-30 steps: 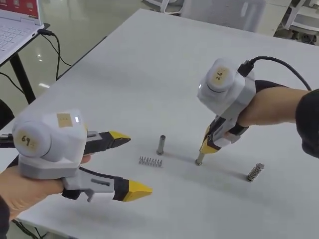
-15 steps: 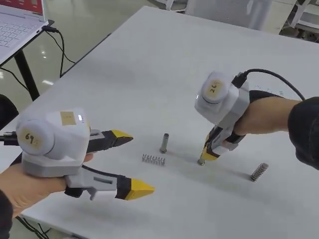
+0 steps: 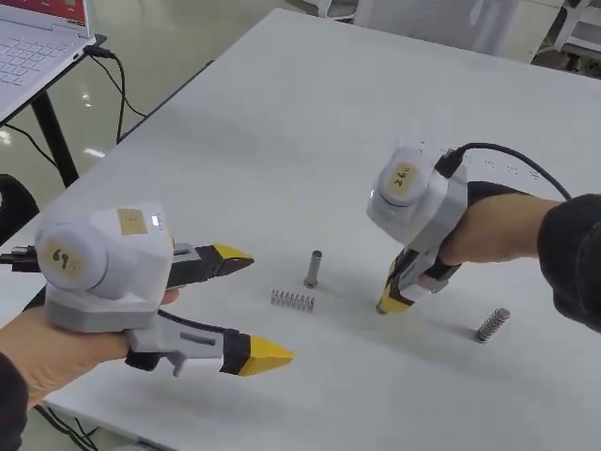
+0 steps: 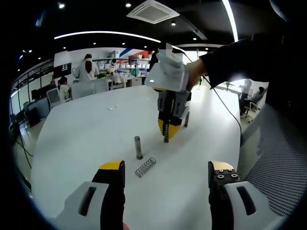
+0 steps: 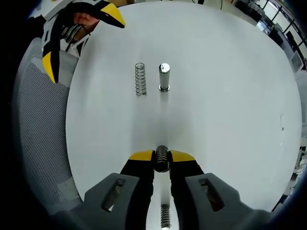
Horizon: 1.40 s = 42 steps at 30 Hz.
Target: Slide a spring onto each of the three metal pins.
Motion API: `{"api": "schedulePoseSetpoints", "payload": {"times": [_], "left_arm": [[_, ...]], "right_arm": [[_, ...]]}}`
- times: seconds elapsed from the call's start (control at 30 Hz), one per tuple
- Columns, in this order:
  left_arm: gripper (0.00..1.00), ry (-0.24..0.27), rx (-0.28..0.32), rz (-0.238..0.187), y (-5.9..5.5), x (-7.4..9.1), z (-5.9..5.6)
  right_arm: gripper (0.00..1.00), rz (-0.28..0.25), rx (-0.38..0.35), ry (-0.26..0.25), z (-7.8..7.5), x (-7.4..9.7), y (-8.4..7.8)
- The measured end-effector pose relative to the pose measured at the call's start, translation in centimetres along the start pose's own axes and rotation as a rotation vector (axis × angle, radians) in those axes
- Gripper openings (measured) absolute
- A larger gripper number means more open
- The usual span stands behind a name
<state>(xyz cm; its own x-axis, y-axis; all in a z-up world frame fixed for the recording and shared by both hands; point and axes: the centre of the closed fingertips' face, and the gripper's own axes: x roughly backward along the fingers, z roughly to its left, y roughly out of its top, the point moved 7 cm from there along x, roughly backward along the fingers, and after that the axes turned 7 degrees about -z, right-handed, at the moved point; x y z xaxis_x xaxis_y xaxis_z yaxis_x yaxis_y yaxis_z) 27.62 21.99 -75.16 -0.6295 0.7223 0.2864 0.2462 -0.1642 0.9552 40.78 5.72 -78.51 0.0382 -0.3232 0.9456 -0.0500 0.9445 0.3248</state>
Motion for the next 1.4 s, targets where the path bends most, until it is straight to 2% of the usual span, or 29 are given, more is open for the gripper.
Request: {"api": "schedulePoseSetpoints", "payload": {"times": [0.47,0.8,1.07,1.4], "left_arm": [[0.69,-0.004,0.002,0.002,-0.1,-0.1,-0.1],[0.69,-0.004,0.002,0.005,-0.2,-0.1,-0.2],[0.68,-0.003,-0.002,0.006,-0.1,0.0,-0.2],[0.68,0.0,-0.005,0.01,-0.1,0.0,-0.1]], "right_arm": [[0.17,-0.001,-0.007,-0.007,0.0,-0.2,-0.3],[0.2,-0.032,-0.004,-0.021,0.1,0.5,0.1],[0.21,-0.059,0.021,-0.039,0.4,1.1,1.2],[0.22,-0.103,0.069,-0.037,1.4,1.4,3.4]]}}
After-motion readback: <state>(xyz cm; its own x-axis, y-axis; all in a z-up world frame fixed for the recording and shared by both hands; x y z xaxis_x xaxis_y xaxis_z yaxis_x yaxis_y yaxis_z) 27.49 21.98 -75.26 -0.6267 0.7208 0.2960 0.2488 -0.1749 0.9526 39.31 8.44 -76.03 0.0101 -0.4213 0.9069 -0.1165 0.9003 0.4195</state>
